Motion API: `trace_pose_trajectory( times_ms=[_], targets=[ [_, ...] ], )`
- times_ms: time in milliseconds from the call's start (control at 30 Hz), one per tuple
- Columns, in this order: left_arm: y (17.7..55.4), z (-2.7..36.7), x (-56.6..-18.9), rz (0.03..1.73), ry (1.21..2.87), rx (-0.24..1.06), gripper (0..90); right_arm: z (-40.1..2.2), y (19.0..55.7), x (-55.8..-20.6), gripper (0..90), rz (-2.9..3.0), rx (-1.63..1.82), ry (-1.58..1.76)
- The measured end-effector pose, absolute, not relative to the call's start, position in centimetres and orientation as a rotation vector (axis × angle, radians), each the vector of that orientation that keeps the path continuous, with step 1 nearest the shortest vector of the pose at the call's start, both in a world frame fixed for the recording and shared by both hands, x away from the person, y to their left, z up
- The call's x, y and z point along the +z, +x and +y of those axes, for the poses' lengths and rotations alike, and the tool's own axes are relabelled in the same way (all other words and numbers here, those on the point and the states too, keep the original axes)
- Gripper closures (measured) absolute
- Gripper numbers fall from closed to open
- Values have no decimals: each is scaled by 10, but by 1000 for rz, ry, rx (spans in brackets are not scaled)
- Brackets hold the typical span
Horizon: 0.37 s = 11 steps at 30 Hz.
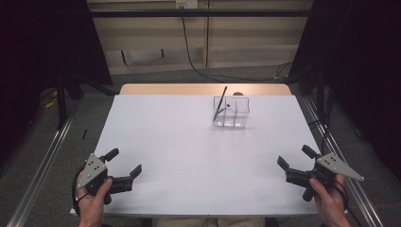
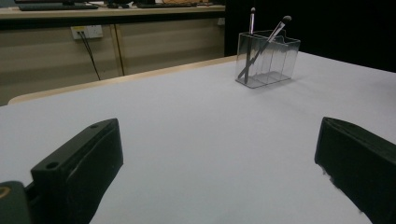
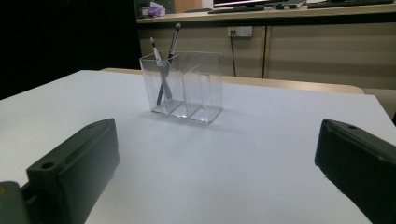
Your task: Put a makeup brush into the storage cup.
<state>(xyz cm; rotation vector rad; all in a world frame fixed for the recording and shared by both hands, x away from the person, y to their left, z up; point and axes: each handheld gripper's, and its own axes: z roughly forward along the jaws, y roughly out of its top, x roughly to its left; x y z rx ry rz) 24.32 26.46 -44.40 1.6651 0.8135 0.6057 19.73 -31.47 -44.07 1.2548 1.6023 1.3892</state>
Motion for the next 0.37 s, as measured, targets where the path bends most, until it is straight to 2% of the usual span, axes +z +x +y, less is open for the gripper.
trace_pose_trajectory(
  times_ms=[367],
  targets=[
    [241,269,-443,825,1641,606,8,-315,200,-441,0,1597,1398,1264]
  ],
)
